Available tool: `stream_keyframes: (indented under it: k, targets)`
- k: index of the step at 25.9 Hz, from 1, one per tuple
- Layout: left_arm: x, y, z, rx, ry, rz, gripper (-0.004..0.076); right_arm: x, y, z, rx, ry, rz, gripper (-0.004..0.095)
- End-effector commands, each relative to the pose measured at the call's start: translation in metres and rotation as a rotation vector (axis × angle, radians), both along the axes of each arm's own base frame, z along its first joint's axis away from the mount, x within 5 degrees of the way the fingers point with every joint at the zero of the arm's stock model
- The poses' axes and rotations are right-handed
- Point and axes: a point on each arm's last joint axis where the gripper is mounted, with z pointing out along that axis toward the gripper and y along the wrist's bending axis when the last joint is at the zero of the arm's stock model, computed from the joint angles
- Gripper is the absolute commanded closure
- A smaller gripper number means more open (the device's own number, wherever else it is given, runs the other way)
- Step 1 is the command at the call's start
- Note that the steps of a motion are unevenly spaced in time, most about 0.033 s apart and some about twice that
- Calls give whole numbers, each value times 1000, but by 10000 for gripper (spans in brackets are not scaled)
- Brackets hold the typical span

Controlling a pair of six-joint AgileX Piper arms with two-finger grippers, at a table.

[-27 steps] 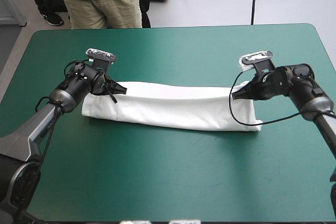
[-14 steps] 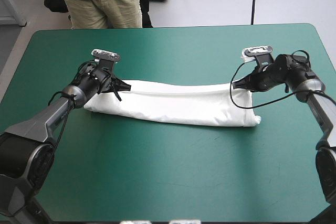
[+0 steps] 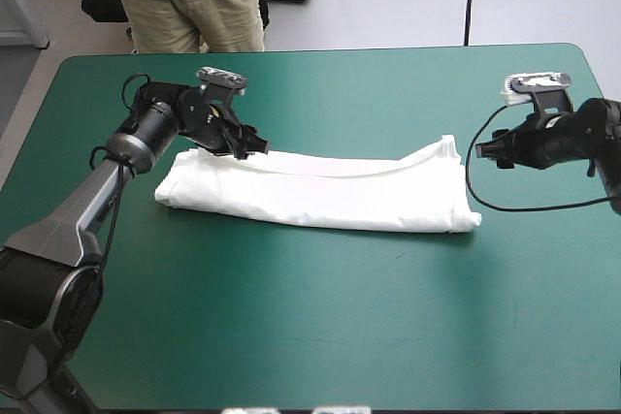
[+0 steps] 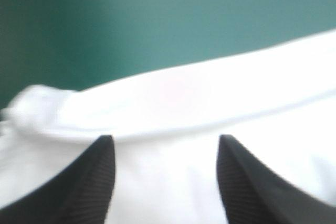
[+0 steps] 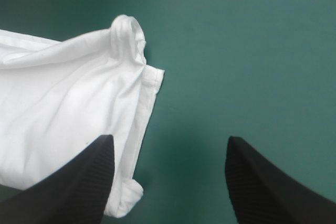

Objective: Fold the cloth

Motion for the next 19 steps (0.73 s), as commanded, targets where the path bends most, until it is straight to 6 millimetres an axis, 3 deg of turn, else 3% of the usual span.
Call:
stream_keyframes:
  k: [1,2,8,12,19]
  targets:
    - [-21,-33,25,-178,-43,-152,622,-13,-11,10,30,-72,-37,345]
    - [-21,-45,20,-184,-67,-185,735,-13,-11,2,72,-78,-31,345]
    - [-9,-70,-21,-236,39,-180,741,-3,-2,-14,170,-34,45,344]
    - [-2,-75,-45,-239,98,-178,741,6,-1,-26,209,2,54,315]
    - [4,-79,-70,-226,160,-175,741,23,3,-55,264,85,88,298]
